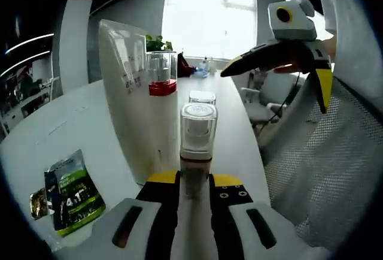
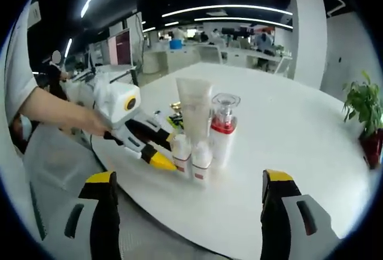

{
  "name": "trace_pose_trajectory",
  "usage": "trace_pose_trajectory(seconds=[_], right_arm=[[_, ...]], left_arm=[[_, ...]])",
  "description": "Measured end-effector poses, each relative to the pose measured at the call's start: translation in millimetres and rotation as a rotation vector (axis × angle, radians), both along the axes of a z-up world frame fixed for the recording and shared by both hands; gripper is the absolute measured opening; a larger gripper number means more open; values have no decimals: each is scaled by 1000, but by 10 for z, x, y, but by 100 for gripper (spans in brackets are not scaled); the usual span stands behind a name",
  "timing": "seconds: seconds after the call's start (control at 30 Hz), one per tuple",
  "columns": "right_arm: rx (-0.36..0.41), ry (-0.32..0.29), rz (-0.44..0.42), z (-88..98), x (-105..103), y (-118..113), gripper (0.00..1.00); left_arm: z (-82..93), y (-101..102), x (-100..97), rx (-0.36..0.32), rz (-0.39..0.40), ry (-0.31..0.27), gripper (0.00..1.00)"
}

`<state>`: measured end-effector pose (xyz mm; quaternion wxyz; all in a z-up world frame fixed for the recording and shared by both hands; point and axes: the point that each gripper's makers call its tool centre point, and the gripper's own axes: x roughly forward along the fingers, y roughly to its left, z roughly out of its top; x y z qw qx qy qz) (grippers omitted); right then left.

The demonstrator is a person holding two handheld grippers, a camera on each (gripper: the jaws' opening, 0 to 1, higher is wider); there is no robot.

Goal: Arrange the skincare products in the storage area until every visible bottle or jar stands upright without overlapping.

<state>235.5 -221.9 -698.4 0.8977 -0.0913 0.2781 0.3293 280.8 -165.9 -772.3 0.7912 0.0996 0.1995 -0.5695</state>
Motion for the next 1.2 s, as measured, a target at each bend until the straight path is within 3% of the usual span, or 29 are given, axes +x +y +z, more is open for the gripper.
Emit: trace_pose_trajectory(seconds=[0.6, 1.2], right_arm=[[-3, 5, 1, -11, -3, 2, 99], [-7, 4, 7, -11, -11, 9, 99]], left_arm=[[18, -56, -39, -8, -14, 3, 14], [45, 24, -24, -6, 7, 24, 17]])
